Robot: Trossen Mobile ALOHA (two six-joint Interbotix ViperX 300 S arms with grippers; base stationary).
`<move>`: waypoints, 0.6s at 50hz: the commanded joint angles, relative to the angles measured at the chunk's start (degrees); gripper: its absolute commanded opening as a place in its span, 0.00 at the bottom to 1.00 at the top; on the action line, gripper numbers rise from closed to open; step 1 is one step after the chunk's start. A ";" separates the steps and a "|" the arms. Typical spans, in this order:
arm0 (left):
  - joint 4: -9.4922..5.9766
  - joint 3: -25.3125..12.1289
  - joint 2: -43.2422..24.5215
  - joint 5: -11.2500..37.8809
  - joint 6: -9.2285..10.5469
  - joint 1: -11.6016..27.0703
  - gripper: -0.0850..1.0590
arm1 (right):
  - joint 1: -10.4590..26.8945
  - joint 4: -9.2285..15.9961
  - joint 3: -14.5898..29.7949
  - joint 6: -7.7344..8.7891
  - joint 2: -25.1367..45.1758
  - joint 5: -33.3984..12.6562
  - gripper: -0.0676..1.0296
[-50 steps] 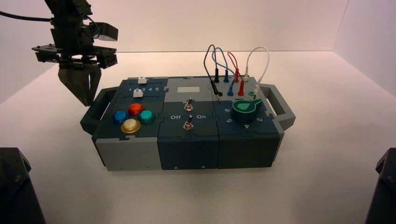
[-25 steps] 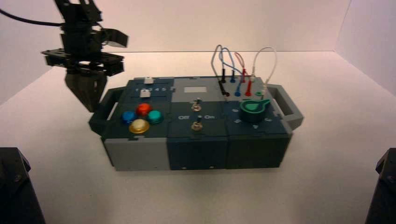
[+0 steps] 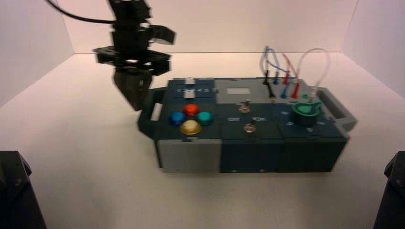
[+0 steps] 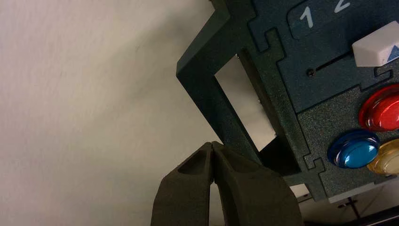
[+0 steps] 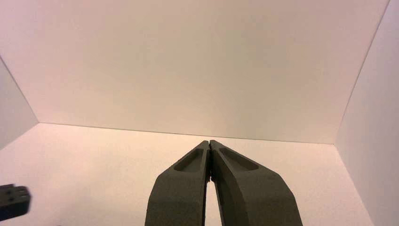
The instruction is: Move the box to the right.
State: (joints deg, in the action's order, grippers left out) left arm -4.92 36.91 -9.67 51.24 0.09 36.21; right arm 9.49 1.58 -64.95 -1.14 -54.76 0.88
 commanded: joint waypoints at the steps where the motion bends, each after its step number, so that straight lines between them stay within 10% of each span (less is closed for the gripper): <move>1: -1.05 -4.75 -1.32 0.26 0.18 3.78 0.05 | 0.09 0.18 0.79 -0.09 0.00 0.26 0.04; 30: -1.67 -10.72 -4.39 0.18 0.18 10.46 0.05 | 0.09 0.26 0.88 -0.26 -0.09 -0.35 0.04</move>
State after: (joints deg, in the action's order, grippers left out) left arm -6.24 27.25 -15.64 52.91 0.26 45.53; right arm 9.49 1.67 -64.95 -1.23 -55.02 0.18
